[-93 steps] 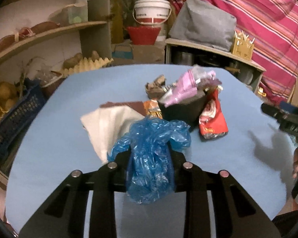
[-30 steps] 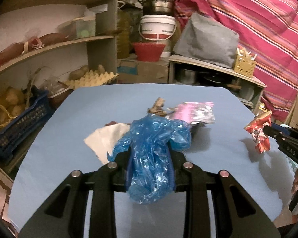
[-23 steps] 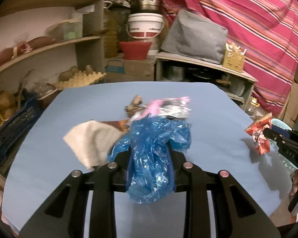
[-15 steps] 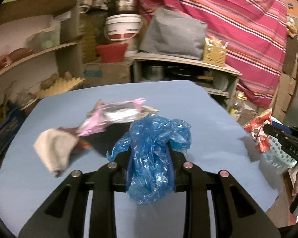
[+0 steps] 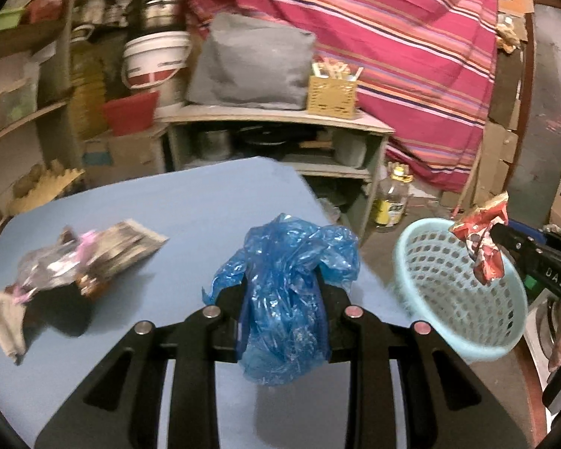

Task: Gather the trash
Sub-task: 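Carry the blue bag and red chip bag over the basket with both grippers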

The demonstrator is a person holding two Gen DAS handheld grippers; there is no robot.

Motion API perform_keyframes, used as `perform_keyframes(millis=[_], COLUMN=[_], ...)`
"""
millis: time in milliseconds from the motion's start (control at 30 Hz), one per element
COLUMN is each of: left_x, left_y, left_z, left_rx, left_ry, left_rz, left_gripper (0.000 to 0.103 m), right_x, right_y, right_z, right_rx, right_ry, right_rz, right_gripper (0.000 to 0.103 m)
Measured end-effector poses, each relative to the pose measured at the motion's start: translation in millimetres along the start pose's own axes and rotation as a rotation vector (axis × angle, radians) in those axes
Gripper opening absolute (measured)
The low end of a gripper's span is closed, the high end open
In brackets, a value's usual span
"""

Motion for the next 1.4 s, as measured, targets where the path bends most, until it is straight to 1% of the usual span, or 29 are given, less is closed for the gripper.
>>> perform_keyframes(millis=[167, 200, 367, 433, 500, 600, 767, 1000, 1033, 1067, 1100, 1133, 1167, 1233, 1300, 1400], left_x=[-12.7, -15.0, -23.5, -28.2, -32.6, -39.2, -54.5, -71.7, -73.7, -74.5, -75.5, -75.1, -73.7, -70.3, -66.3, -58.8], left_y=[-11.4, -13.9, -12.9, -10.3, -5.3, -0.6, 4.5, 11.9, 13.0, 13.5, 13.2, 13.0, 12.9, 11.8, 9.7, 5.5], left_z=[53.7, 70.3, 123.6, 137.2, 151.1, 160.8, 162.1, 167.8, 167.9, 167.9, 165.7, 164.2, 163.0, 161.2, 156.9, 147.5], left_rx=[-0.029, -0.047, -0.116, -0.131, -0.152, -0.173, -0.143, -0.129, -0.128, -0.128, -0.126, -0.122, -0.119, -0.129, -0.130, -0.117], left_ry=[0.061, 0.077, 0.114, 0.124, 0.134, 0.127, 0.114, 0.103, 0.100, 0.096, 0.090, 0.088, 0.086, 0.081, 0.071, 0.065], left_rz=[0.006, 0.012, 0.016, 0.004, -0.009, -0.010, -0.045, -0.080, -0.085, -0.086, -0.085, -0.081, -0.075, -0.064, -0.052, -0.032], left_gripper=[0.028, 0.028, 0.029, 0.029, 0.030, 0.031, 0.031, 0.031, 0.034, 0.044, 0.060, 0.066, 0.068, 0.069, 0.077, 0.082], right_x=[1.1, 1.1, -0.6, -3.1, -7.3, -11.1, -5.0, -7.0, -7.8, -8.6, -9.3, -10.0, -10.9, -12.3, -14.1, -16.6], right_y=[2.7, 3.7, 15.2, 21.6, 30.3, 40.3, 40.1, 39.2, 39.7, 39.8, 40.1, 40.5, 40.7, 40.9, 40.3, 39.3], right_z=[42.9, 49.8, 77.5, 83.5, 91.7, 102.4, 109.5, 104.8, 103.1, 101.8, 101.1, 100.8, 101.3, 101.8, 100.3, 97.8], right_rx=[-0.052, -0.062, -0.125, -0.115, -0.116, -0.156, -0.167, -0.163, -0.158, -0.154, -0.152, -0.152, -0.154, -0.162, -0.174, -0.176], right_ry=[0.051, 0.059, 0.052, 0.031, 0.049, 0.041, 0.056, 0.071, 0.072, 0.071, 0.072, 0.073, 0.073, 0.072, 0.063, 0.063], right_rz=[-0.003, -0.005, -0.013, -0.007, -0.029, -0.045, -0.033, -0.042, -0.046, -0.049, -0.051, -0.053, -0.055, -0.057, -0.058, -0.060], right_gripper=[0.025, 0.025, 0.026, 0.026, 0.026, 0.026, 0.026, 0.027, 0.027, 0.027, 0.027, 0.027, 0.027, 0.027, 0.027, 0.028])
Point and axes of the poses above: each gripper's, at about its wrist camera, not at the fingertips, and x roughly against the way its jaws point, z to its right, y to its underside, the point moved 10 cm from there along -x, roughly the way its jaws point, and after that the axes turned 10 degrees about x, right-handed, at the moved point
